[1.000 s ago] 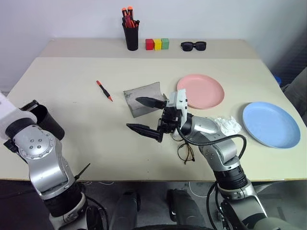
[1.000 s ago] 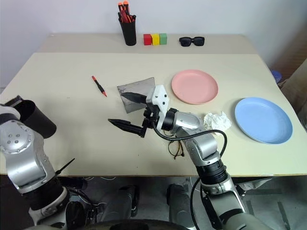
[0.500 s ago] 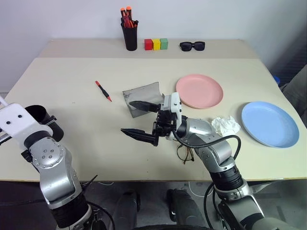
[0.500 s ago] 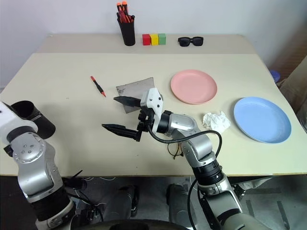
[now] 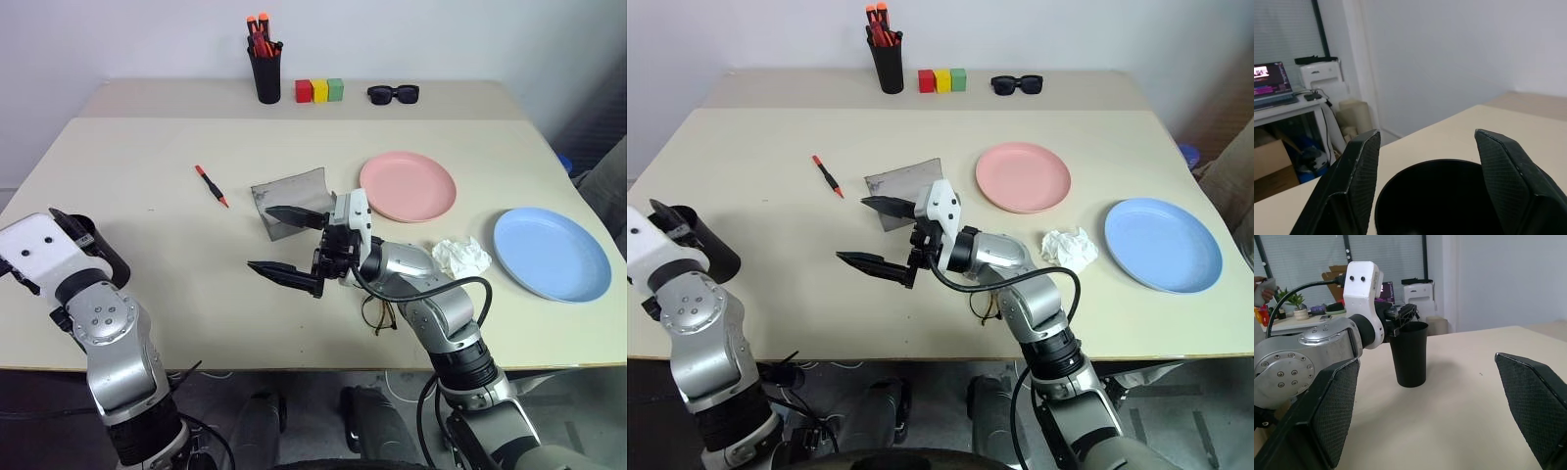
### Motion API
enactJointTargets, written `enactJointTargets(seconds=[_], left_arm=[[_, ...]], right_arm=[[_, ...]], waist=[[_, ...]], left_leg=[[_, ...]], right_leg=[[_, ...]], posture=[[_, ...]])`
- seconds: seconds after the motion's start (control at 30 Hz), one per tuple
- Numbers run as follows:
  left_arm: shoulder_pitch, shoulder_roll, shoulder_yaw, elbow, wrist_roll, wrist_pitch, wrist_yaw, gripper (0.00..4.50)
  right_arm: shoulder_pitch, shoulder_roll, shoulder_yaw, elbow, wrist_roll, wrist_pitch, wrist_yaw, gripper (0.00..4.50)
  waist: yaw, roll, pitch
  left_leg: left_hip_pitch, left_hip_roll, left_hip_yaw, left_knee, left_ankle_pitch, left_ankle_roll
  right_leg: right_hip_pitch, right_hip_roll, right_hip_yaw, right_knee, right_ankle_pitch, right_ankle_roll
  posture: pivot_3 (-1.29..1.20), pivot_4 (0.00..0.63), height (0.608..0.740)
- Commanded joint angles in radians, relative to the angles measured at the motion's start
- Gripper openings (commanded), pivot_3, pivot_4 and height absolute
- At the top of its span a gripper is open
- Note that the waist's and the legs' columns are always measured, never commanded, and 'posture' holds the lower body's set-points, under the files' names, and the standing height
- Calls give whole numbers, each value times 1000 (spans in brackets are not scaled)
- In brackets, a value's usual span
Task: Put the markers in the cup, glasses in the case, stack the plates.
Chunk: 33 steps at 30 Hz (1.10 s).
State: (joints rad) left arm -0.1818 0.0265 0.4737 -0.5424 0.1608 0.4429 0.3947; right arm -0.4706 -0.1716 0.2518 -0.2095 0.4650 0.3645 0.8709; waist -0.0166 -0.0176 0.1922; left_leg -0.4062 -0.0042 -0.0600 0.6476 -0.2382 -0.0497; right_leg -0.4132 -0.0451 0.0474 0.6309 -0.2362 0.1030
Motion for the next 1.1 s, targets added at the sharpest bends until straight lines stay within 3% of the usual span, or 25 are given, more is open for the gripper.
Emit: enactJointTargets(seconds=[0.03,0.13,0.3,0.43,0.6,0.83,1.1], left_arm=[[-16,5,-11,-12,-9,-32,0,3121],[-63,25,-40,-13,-23,-36,-27,3121],[-255,77,-191,36,-63,45,-157,3121],[-456,-18,-196,174,-115,339,-119,4438],[-723,-46,-94,561,-102,580,32,4438],[-977,74,101,1162,-202,443,157,4438],[-1079,180,93,1587,-265,200,117,4438]], right_arm=[[0,6,3,-37,10,-14,0,4500],[-1,6,2,-37,10,-14,-2,4500],[-5,14,-12,-28,0,-23,-28,4500],[-23,27,-29,-5,-12,-36,-66,4500],[-30,27,-33,4,-28,-44,-96,4500],[-3,2,-42,-23,-47,-37,-122,4500],[66,-65,-82,-75,-43,-14,-158,4500]], waist=[[0,0,0],[2,0,0],[4,-1,0],[2,-1,0],[-9,-1,0],[-11,-1,0],[4,-2,1]], left_leg=[[0,0,0,0,0,0],[0,0,0,0,0,0],[0,0,0,1,0,0],[0,-1,0,1,0,0],[0,0,-1,0,0,0],[-1,0,-1,-2,0,0],[-2,-2,0,-2,0,0]], right_leg=[[0,0,0,0,0,0],[0,0,0,0,0,0],[1,0,-1,0,0,0],[1,0,0,-1,0,0],[0,1,0,0,0,1],[-3,0,-1,1,0,1],[-4,-1,-1,1,1,2]], posture=[[0,150,740],[0,150,740],[0,150,740],[0,150,740],[0,150,740],[0,150,740],[0,150,740]])
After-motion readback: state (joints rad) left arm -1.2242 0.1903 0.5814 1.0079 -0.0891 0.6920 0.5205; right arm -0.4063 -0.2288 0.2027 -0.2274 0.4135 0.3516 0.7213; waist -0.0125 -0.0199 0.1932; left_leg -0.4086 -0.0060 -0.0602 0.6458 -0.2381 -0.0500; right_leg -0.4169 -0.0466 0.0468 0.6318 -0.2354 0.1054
